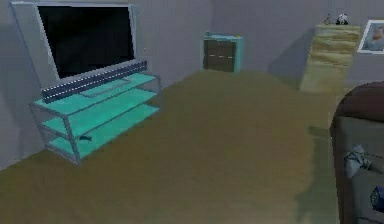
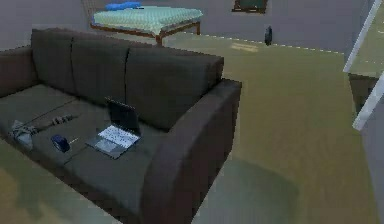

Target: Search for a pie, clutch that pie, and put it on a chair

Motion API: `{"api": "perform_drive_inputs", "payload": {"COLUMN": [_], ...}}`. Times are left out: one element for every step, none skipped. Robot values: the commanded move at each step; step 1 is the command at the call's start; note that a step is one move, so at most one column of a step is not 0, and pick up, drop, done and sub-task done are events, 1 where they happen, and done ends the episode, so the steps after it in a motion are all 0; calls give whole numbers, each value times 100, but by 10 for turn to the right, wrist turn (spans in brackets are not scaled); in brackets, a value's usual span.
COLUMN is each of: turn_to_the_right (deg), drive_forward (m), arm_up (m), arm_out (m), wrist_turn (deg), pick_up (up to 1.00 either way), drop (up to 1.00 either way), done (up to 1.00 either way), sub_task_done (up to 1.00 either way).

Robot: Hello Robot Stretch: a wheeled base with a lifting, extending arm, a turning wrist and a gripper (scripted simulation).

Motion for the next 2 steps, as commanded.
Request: {"api": "perform_drive_inputs", "payload": {"turn_to_the_right": [180,0], "drive_forward": [0,100], "arm_up": [0,0], "arm_out": [0,0], "wrist_turn": [0,0], "pick_up": [0,0], "drop": [0,0], "done": [0,0], "sub_task_done": [0,0]}}
